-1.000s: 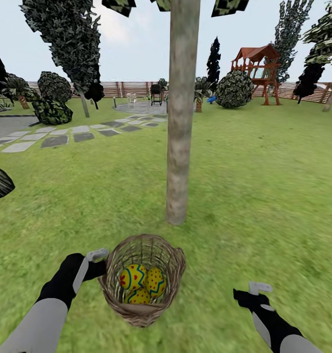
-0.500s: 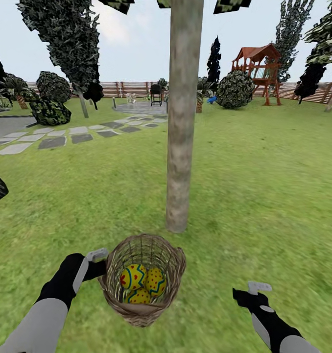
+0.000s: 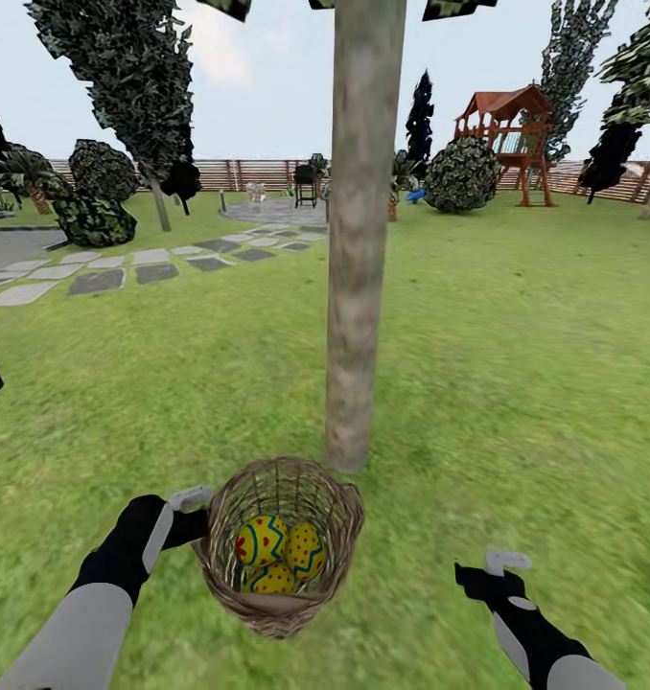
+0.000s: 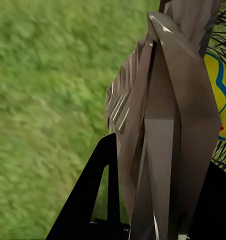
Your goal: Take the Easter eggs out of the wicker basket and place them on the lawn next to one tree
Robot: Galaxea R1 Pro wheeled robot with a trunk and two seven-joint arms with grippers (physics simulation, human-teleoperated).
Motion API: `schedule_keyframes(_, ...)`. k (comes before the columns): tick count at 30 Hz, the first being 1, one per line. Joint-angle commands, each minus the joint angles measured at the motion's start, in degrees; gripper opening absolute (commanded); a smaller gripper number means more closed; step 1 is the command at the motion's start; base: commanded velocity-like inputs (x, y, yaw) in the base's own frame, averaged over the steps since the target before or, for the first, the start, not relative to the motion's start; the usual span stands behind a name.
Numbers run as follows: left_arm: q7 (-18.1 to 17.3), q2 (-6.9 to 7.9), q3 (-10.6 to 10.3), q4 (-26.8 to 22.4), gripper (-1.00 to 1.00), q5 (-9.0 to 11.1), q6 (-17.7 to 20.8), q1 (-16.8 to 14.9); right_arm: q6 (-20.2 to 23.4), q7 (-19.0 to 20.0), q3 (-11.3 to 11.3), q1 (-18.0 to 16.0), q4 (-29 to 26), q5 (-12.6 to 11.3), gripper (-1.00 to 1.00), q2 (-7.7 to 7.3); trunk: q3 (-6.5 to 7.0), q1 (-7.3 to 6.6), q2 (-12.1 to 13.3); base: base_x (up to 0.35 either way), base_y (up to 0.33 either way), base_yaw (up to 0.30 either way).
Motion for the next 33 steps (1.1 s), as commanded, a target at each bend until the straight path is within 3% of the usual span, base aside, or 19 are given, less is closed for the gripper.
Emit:
schedule_keyframes(1,0.00,-0.02,0.11,-0.06,-1.00,0.76,0.28,-0.05,-0.19,-0.01,-0.15,-0.06,0.07,-0.11,1.00,0.02,-0.11,0.07,-0.12,0.337,0.000,0.000)
schedule_keyframes(21,0.00,0.04,0.17,-0.18,-1.00,0.77,0.28,-0.05,0.74,2.37,-0.34,-0.06,-3.73,-0.55,1.00,0.02,-0.11,0.07,-0.12,0.336,0.000,0.000)
schedule_keyframes(33,-0.08,0.38,0.19,-0.24,-1.00,1.02,0.36,-0.05,0.77,2.37,-0.41,-0.06,-3.68,-0.57,1.00,0.02,-0.11,0.07,-0.12,0.026,0.000,0.000)
